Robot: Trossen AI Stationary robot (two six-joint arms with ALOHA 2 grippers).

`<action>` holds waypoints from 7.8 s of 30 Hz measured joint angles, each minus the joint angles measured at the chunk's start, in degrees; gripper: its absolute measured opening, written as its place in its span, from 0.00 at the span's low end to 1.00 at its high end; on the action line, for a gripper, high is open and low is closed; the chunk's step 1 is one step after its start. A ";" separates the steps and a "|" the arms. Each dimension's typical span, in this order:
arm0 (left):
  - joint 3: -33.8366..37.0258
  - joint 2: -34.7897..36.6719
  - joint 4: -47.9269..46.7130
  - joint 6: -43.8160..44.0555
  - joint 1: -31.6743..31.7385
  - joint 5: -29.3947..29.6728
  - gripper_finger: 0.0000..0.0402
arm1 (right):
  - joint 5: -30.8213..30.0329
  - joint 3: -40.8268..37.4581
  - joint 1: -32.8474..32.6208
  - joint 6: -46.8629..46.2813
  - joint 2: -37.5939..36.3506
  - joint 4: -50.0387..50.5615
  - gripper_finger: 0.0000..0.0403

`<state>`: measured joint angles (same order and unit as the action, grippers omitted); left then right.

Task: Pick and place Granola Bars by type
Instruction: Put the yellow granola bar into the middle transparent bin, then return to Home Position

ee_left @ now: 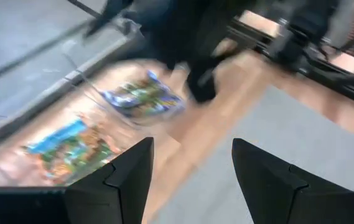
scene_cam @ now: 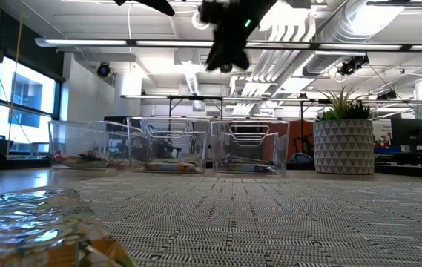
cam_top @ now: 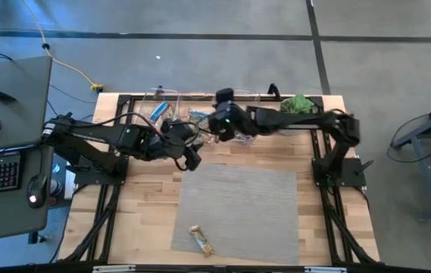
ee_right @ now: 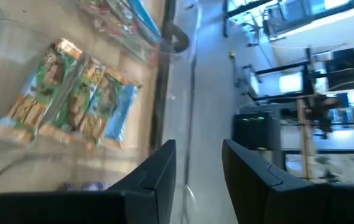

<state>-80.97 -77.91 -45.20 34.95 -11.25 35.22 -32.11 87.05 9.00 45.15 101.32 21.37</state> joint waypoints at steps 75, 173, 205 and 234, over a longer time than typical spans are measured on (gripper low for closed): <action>0.07 -18.05 17.96 -2.26 -13.92 -50.22 0.52 | 43.42 -1.66 -9.06 -30.12 -20.02 37.06 0.28; -11.16 -32.28 -17.53 -23.96 38.66 -20.49 0.29 | 43.18 -1.70 -9.06 -33.63 -20.07 37.52 0.28; -15.38 -30.74 -25.96 -25.71 40.48 -23.15 0.45 | 36.62 -0.54 -9.01 -35.50 -22.78 40.16 0.28; 42.85 50.37 26.15 -29.18 4.73 -16.31 0.45 | 31.61 -57.84 -8.51 -39.01 -85.85 -8.59 0.28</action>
<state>-38.12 -27.54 -19.05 5.76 -6.52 18.92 -0.50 29.21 0.49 6.14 15.47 12.78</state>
